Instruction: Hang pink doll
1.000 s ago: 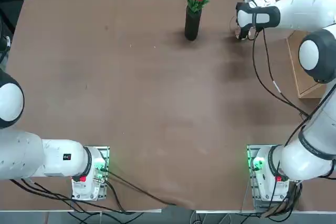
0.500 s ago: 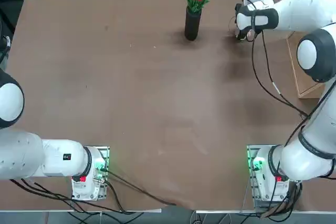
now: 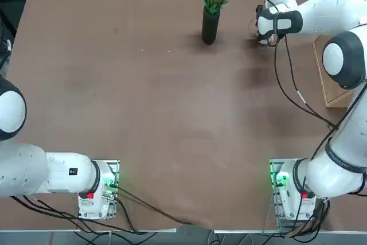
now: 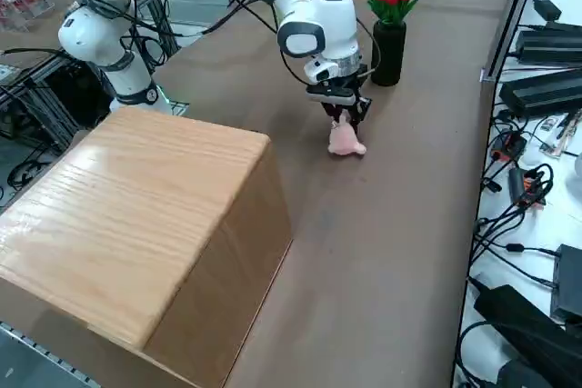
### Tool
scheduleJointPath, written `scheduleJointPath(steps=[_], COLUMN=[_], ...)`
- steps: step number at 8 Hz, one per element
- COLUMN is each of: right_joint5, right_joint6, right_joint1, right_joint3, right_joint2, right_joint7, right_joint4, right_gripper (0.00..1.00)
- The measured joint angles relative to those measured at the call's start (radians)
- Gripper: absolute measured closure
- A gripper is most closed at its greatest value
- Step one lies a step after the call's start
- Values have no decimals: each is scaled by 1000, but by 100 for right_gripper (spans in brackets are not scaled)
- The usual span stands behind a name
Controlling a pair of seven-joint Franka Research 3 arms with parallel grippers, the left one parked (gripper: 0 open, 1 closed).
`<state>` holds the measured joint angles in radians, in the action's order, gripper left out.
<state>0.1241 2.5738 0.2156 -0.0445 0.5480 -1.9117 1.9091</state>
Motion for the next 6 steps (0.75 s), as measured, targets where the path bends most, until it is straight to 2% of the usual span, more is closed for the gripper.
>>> scheduleJointPath(steps=[2,3,4,6], right_joint5=[3,3,3,14], right_joint6=[-17,-51,-105,-268], right_joint1=[4,6,5,-10], right_joint3=[0,0,-5,-25], right_joint2=[-1,-7,-26,-116], right_joint7=[-1,-6,-8,47], right_joint4=[0,-3,-10,-34], right_gripper=[94,94,94,94])
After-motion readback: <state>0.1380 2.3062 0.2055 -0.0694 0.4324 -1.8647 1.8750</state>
